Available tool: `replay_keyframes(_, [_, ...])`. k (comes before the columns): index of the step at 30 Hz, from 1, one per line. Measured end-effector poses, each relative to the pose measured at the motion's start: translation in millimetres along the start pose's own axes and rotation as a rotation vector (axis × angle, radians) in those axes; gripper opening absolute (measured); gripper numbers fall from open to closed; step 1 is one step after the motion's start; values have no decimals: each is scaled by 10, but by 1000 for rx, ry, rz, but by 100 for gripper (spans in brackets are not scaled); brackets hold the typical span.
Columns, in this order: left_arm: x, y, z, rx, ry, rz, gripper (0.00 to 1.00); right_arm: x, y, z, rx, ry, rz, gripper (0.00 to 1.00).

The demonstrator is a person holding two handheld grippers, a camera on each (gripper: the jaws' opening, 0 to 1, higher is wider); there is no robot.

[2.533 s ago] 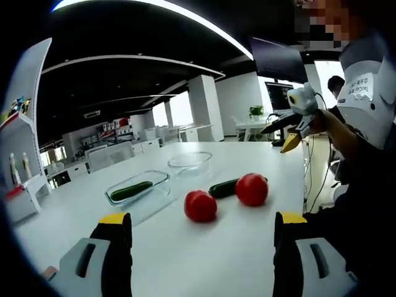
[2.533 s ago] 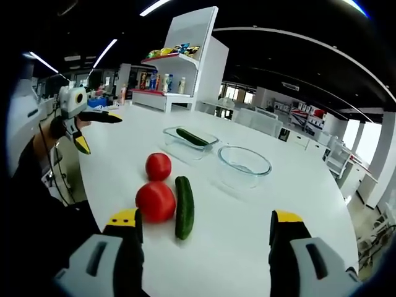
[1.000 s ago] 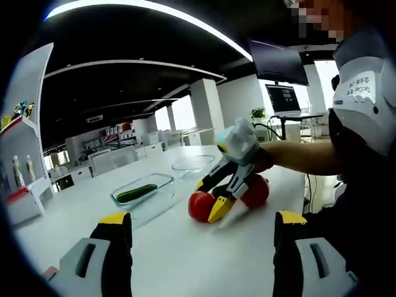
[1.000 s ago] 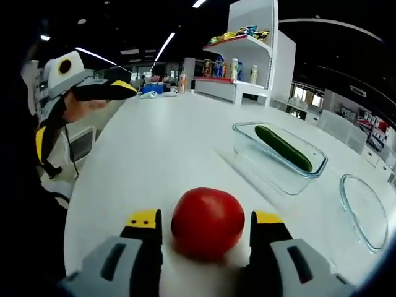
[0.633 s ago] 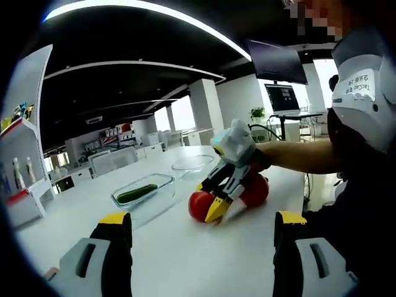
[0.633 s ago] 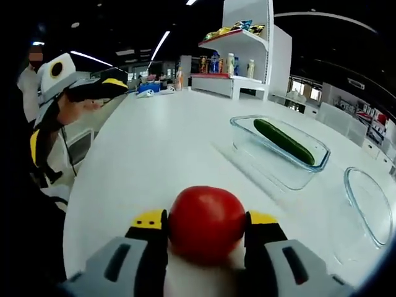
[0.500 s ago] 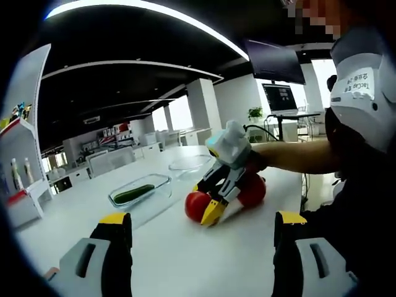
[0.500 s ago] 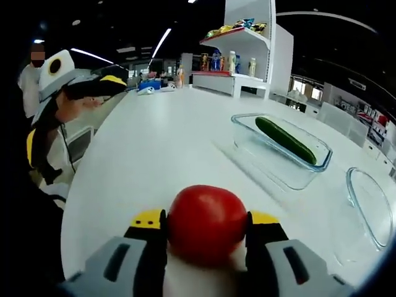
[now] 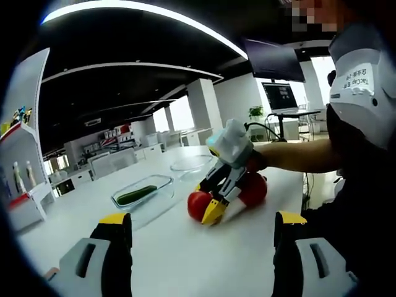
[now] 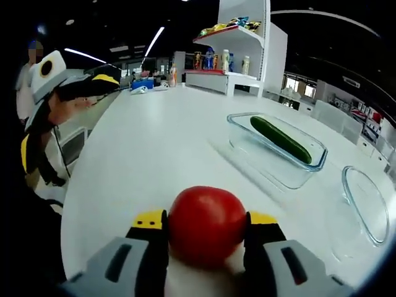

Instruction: Sort the scattered tomatoes and cucumbers on the table and place them into their respective storage containers

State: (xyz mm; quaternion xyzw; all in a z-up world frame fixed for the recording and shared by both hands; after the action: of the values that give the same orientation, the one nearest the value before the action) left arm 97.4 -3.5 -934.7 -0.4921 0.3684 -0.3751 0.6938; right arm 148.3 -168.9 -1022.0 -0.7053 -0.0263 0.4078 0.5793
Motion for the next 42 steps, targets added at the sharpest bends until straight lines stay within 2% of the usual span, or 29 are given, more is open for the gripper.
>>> replay_keyframes(8, [-3,-14,-13,-1,1,-3,95,-114,-98,-53,38,25,-59,44])
replay_keyframes(22, [-8,-24,-33,4,7,-3,95,-254,-157,-125,80,63,-128,42])
replay_keyframes(29, [-2,-32,-42,9,11,-1,95,-482,-276,-273,108,105,-198,41])
replay_keyframes(33, [7,-43,-42,8,12,-3,95,-693,-364,-404,119,136,-238,41])
replay_keyframes(42, [31,-55,-56,12,19,-1,95,-1138,-533,-691,116,218,-283,41])
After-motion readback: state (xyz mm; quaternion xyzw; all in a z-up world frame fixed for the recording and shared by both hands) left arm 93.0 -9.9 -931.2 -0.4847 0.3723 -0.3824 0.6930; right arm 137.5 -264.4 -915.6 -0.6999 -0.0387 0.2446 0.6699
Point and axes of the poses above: the point that each gripper's makers call its tool centre point, and the gripper's own axes: x roughly forward along the fingers, z roughly to its left, y roughly out of its underside, the point moved 3 cm from there along -x, roughly backward along the fingers, and after that the axes turned 12 degrees about -y, right-handed, at the moved point
